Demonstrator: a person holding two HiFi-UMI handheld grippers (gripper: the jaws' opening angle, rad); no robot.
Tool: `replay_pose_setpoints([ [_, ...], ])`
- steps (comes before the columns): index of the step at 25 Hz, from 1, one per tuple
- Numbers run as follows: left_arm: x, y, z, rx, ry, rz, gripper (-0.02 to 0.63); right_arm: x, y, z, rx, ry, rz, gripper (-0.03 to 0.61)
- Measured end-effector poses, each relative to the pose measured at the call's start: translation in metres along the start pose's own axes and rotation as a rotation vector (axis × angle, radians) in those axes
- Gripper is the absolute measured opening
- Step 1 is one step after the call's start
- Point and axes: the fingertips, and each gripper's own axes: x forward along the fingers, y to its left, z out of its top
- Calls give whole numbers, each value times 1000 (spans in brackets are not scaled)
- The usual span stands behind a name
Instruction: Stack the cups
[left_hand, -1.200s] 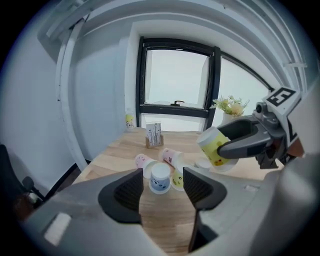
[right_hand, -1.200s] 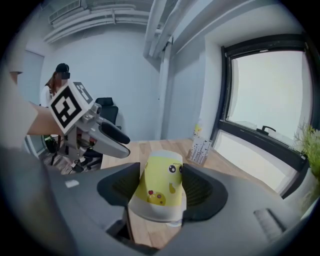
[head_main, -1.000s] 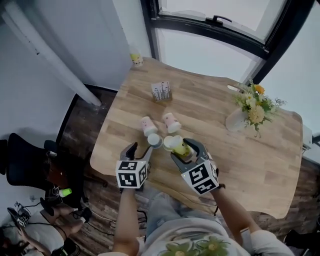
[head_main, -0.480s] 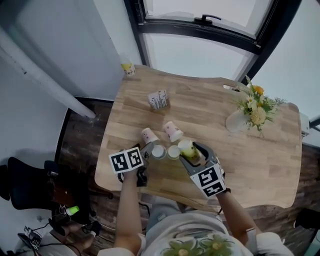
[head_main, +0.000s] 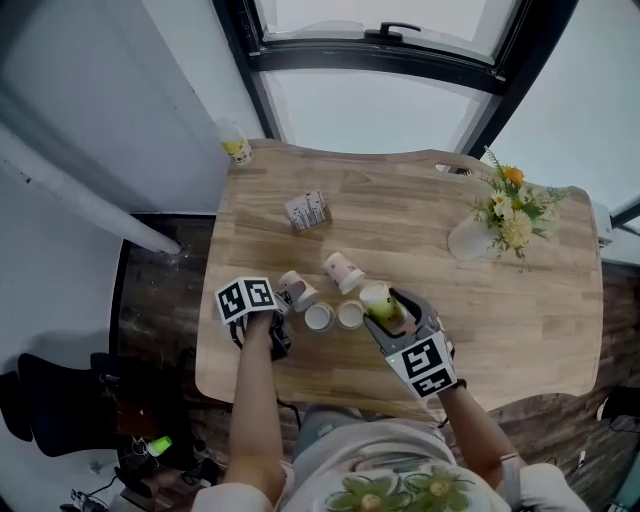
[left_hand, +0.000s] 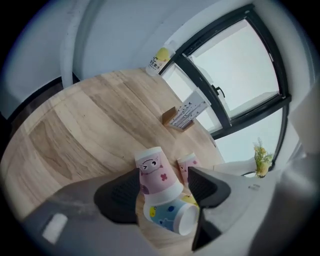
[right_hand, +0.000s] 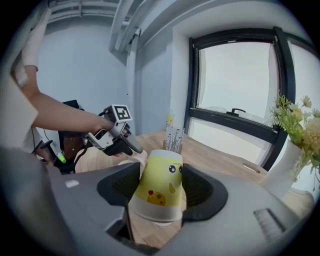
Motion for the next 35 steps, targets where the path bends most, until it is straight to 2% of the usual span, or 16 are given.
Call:
replay_pose_setpoints([
  [5,15,4,-1,-19,90,-3,318,7,-4,3,23,0,-21,267],
  [10,24,12,0,-22,119,15,311,13,-7,6,47,-2,-37,268],
  [17,25,11,5,-24,101,-7,285,12,-14,5,90,-11,-60,267],
  [22,17,4,15,36,24,-2,282,9,-17,3,121,-16,-65,267],
  [25,5,-8,28,101,-83,-17,281,7,-18,2,139,-21,-60,267],
  [29,-20,-37,39,259,-252,-78,279,5,-17,1,163,-24,-47,267],
  [31,-33,-52,35,360,-320,-95,278,4,-16,1,175,-26,-40,267],
  [35,-55,-84,20,632,-448,-79,276,1,-16,-1,198,-30,-34,267],
])
